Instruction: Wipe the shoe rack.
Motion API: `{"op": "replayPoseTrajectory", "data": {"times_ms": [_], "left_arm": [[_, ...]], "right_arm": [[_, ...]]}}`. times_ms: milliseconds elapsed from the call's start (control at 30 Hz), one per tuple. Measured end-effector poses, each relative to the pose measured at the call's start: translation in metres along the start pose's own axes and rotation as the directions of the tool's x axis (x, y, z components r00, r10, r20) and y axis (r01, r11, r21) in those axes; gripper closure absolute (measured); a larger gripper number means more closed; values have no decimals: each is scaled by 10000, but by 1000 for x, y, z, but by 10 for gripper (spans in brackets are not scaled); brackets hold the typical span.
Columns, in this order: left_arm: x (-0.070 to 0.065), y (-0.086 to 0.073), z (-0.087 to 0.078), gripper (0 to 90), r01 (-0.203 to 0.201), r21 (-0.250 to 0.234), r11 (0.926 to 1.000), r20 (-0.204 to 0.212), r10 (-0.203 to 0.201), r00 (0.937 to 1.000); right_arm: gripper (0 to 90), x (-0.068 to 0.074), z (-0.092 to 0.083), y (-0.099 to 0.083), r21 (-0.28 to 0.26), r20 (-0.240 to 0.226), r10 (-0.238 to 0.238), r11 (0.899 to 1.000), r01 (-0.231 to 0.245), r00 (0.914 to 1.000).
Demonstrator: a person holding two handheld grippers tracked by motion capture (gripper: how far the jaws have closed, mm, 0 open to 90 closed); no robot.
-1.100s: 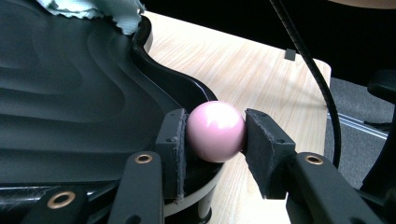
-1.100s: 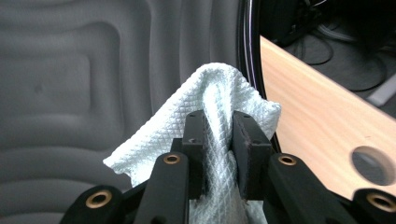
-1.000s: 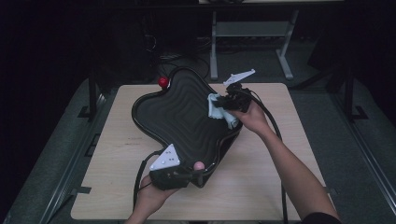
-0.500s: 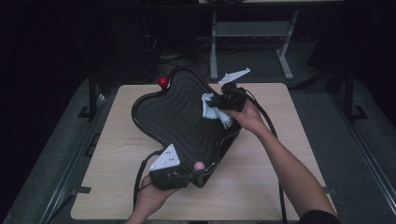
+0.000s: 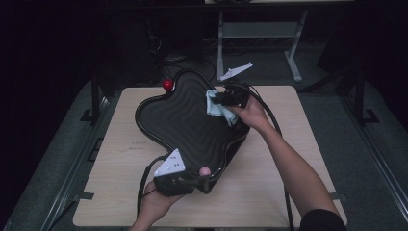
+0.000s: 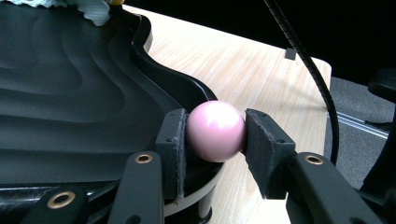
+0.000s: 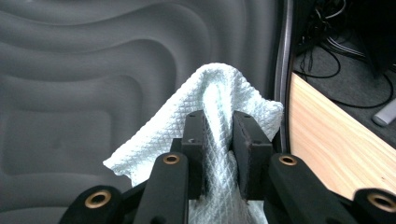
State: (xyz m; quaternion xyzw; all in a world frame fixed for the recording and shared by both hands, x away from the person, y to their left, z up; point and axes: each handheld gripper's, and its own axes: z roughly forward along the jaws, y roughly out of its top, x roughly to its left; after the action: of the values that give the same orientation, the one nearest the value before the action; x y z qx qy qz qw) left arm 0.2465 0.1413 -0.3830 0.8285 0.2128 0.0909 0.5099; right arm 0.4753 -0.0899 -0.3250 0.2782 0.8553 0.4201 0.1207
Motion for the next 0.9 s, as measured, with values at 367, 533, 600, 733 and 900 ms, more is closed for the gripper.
{"op": "replayPoseTrajectory", "data": {"times_ms": [367, 533, 600, 733, 900], "left_arm": [[0, 0, 0, 601, -13, -21, 10000, 25, 14, 10000], [0, 0, 0, 601, -36, -25, 10000, 29, 37, 10000], [1, 0, 0, 601, -36, -36, 10000, 46, 37, 10000], [1, 0, 0, 601, -52, -32, 10000, 43, 52, 10000], [1, 0, 0, 601, -54, -35, 10000, 47, 54, 10000]], "right_arm": [[748, 2, 6, 11, -98, -19, -113, 9999, 113, 9999], [751, 11, 9, 19, -81, -312, -657, 9978, 655, 9974], [752, 1, 9, 19, -102, 31, -326, 9994, 326, 9995], [755, 1, 10, 19, -125, -4, -150, 9998, 150, 9999], [758, 8, 13, 26, -162, -374, -653, 9978, 647, 9972]]}}
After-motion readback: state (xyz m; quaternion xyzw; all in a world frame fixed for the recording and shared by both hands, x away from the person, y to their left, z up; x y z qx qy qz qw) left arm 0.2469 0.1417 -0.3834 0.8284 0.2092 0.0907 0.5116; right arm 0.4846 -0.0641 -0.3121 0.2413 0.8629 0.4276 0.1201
